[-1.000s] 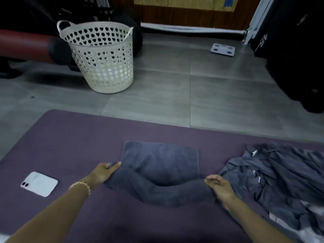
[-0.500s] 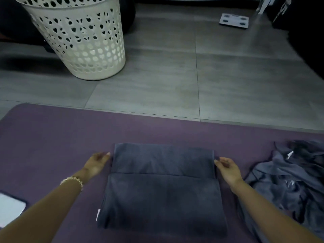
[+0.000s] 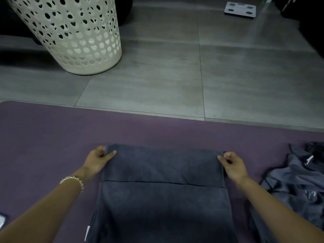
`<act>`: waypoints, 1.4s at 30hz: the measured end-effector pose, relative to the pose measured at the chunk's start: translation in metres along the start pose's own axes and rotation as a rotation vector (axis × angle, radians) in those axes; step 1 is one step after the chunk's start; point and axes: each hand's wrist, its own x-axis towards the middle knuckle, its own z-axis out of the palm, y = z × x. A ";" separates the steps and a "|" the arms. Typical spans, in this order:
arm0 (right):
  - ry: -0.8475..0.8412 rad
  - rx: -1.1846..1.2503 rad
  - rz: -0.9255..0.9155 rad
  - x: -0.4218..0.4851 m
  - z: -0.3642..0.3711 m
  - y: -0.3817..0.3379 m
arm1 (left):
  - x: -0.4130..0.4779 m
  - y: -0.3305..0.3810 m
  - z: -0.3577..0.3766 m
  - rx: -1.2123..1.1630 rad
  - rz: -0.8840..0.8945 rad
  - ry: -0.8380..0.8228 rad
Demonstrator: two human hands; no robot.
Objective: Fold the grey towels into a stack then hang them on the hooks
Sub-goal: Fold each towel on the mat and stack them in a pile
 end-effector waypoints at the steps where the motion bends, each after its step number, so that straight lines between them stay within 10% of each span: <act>1: 0.002 -0.002 -0.046 0.001 -0.002 0.000 | 0.002 -0.001 -0.005 0.014 0.070 0.028; 10: 0.219 -0.161 -0.224 -0.023 0.007 -0.008 | -0.006 -0.011 0.005 0.395 0.381 0.159; 14: -0.283 -0.244 -0.371 -0.051 0.011 -0.004 | -0.037 -0.023 0.004 0.650 0.430 -0.343; 18: -0.513 -0.575 -0.282 -0.066 -0.010 0.011 | -0.048 -0.031 -0.012 0.796 0.196 -0.472; 21: -0.622 -0.454 -0.118 -0.075 -0.029 0.011 | -0.054 -0.029 -0.035 0.621 -0.013 -0.596; 25: -0.752 0.332 0.208 -0.095 -0.051 -0.007 | -0.083 -0.012 -0.059 -0.087 -0.175 -0.762; 31: -0.484 0.560 0.223 -0.063 -0.046 -0.042 | -0.056 0.022 -0.039 -0.579 -0.112 -0.384; 36: -0.281 0.361 0.232 -0.042 -0.013 -0.026 | -0.032 -0.022 0.006 -0.023 -0.247 -0.085; 42: 0.011 0.071 0.232 -0.078 0.007 0.009 | -0.054 -0.043 0.017 0.049 -0.095 0.050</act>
